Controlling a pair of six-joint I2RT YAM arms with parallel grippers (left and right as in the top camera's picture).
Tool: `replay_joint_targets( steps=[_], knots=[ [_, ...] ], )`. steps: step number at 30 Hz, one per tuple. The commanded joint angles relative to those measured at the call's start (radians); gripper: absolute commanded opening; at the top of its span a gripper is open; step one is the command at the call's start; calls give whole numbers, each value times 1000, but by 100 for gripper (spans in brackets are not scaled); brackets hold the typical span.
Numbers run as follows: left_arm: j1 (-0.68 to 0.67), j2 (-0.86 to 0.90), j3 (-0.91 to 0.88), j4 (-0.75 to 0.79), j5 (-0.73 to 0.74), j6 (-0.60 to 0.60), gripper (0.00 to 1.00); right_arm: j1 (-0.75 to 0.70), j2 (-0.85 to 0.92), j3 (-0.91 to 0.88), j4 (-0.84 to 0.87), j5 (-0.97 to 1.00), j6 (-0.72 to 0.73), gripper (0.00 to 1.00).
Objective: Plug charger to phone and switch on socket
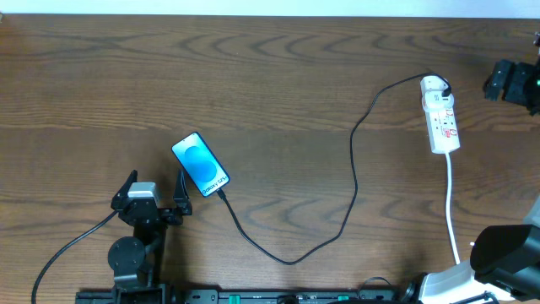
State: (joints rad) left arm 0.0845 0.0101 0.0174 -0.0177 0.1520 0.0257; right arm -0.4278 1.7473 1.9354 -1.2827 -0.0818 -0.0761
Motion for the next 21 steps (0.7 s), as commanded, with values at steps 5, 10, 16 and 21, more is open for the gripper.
replay_joint_targets(
  steps=[5, 10, 16, 21],
  knots=[
    [4, -6, -13, -38, 39, -8, 91, 3, -8, 14, 6, 42, 10, 99],
    [4, -6, -13, -38, 39, -8, 91, 4, -13, 12, 46, -124, 13, 99],
    [4, -6, -13, -38, 39, -8, 91, 44, -50, -34, 197, -296, 13, 99],
    [4, -6, -13, -38, 39, -8, 91, 128, -125, -144, 367, -290, 19, 99]
  ],
)
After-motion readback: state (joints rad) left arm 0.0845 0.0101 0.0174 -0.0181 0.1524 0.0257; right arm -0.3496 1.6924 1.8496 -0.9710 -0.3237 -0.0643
